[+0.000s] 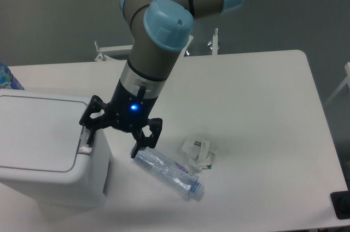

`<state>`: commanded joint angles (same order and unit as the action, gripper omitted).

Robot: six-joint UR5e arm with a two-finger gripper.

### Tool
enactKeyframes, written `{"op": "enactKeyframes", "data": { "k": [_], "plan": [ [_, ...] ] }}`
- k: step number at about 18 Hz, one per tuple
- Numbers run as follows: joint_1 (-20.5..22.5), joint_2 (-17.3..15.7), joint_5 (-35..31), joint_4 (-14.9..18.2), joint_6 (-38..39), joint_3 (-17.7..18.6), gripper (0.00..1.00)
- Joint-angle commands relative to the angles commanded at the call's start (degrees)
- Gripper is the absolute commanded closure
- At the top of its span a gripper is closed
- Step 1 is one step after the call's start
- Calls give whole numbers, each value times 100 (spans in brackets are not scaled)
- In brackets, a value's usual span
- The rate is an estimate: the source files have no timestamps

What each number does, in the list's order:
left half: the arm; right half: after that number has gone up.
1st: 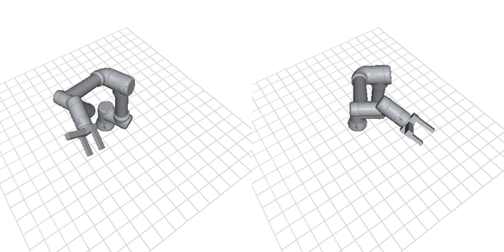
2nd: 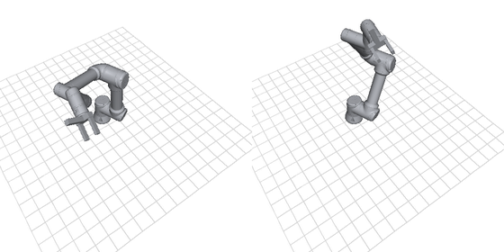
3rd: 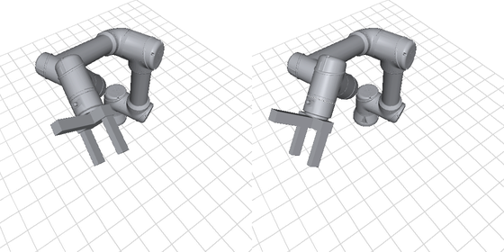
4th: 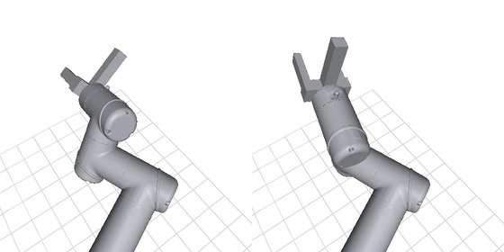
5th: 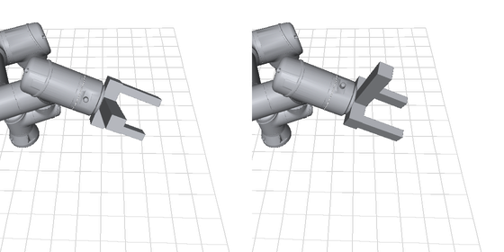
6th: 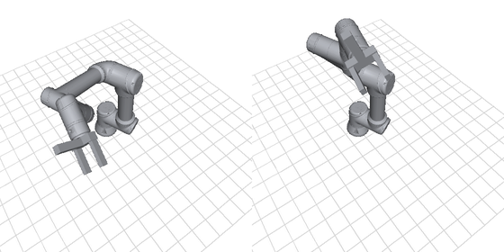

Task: Open the trash can

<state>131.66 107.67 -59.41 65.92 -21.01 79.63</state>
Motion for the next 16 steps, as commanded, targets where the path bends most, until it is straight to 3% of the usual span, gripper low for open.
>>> {"op": "enactKeyframes", "data": {
  "k": [8,11,16],
  "plan": [
    [17,-44,9,9,53,-53,0],
    [297,-61,0,-9,-52,-79,0],
    [852,-9,-201,-570,-219,52,0]
  ]
}}
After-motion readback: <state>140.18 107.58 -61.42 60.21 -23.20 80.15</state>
